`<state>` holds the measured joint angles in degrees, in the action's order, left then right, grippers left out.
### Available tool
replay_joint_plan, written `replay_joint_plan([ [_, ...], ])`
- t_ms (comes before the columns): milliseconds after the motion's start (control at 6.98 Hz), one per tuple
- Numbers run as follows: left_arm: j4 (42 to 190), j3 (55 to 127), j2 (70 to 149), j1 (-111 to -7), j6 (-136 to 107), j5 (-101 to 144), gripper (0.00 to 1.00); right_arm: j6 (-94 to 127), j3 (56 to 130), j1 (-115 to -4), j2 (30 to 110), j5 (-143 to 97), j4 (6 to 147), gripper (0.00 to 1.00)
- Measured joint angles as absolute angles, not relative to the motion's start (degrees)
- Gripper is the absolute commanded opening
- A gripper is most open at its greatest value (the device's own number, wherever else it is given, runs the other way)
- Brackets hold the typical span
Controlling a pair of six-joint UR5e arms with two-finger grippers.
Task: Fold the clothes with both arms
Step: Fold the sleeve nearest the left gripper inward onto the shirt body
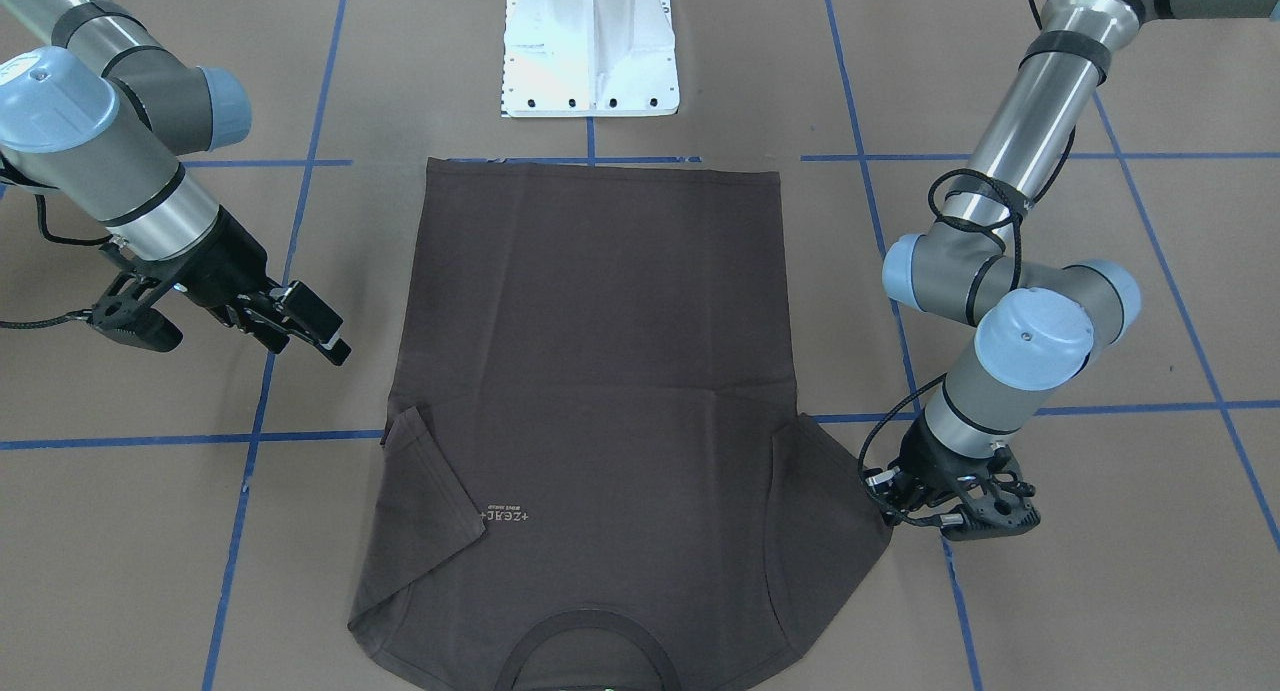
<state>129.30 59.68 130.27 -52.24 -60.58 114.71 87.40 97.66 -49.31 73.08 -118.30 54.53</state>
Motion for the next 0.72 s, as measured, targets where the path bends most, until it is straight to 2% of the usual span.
replay_joint_plan([
  [287, 123.3, 62.9, 133.7, -51.4, -63.7, 116.7, 0.00, 87.4, 97.6, -49.3, 73.2, -118.3, 54.6, 1.00],
  [716, 122.5, 58.1, 139.0, -49.3, -68.2, 114.1, 0.00, 87.4, 97.3, -49.3, 73.4, -118.3, 54.6, 1.00],
])
